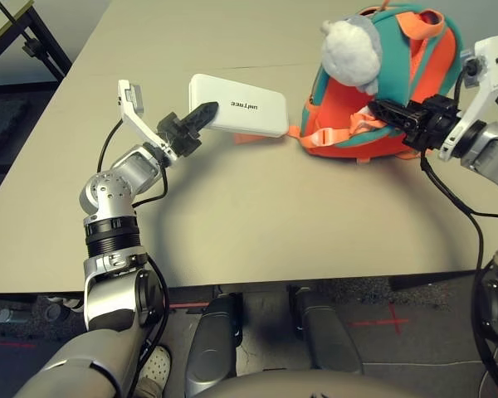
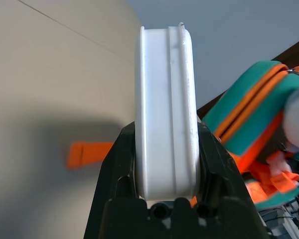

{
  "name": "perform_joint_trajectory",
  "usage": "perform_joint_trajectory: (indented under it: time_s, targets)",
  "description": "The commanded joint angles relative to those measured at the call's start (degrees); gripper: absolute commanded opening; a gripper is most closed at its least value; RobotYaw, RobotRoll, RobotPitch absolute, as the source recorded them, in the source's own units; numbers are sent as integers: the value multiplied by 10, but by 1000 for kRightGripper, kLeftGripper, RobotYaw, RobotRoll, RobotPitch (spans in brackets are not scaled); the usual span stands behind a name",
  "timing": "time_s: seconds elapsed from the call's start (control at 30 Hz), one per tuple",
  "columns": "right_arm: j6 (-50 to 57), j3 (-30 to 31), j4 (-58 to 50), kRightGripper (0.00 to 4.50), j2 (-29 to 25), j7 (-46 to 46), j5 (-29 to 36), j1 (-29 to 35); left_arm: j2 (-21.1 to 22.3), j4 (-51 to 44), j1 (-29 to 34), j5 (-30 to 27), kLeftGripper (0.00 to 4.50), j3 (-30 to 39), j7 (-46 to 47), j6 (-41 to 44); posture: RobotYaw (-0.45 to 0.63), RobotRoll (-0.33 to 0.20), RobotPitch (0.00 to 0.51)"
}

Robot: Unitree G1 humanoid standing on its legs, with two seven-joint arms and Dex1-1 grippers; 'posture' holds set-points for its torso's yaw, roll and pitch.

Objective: Put the pencil case into the backpack and zip it.

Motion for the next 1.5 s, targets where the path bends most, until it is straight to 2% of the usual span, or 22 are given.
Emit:
perform_joint_trajectory:
  time_s: [0.03,0.2,0.3,0.43,0.7,0.9,1.1,1.27,1.5]
  targets:
    - [19,-27,-42,835,-6,6,51,9,2,7,-14,4,1400,-3,-17,-14,-144,0,141]
    - [11,-16,-47,834,11,-6,46,61,0,15,-21,8,1400,-5,-21,-18,-145,0,141]
    - [-14,11,-45,833,22,-10,17,105,1,17,-27,10,1400,-5,-25,-23,-139,0,142]
    - [-50,36,-25,833,31,-13,-15,127,11,14,-37,10,1400,-3,-30,-24,-138,0,143]
    - [-93,61,9,832,38,-12,-46,127,49,15,-75,4,1400,0,-65,-19,-137,0,143]
    - [-112,72,33,832,38,-5,-63,126,105,1,-122,-15,1400,-5,-139,8,-128,0,148]
    - [-126,80,49,832,39,2,-74,127,140,-1,-156,-32,1400,-8,-197,31,-126,0,149]
    - [-134,85,57,832,42,4,-79,126,142,9,-171,-19,1400,-23,-225,27,-125,0,148]
    - [-141,89,65,832,44,5,-83,119,124,46,-189,47,1400,-86,-273,-33,-122,0,144]
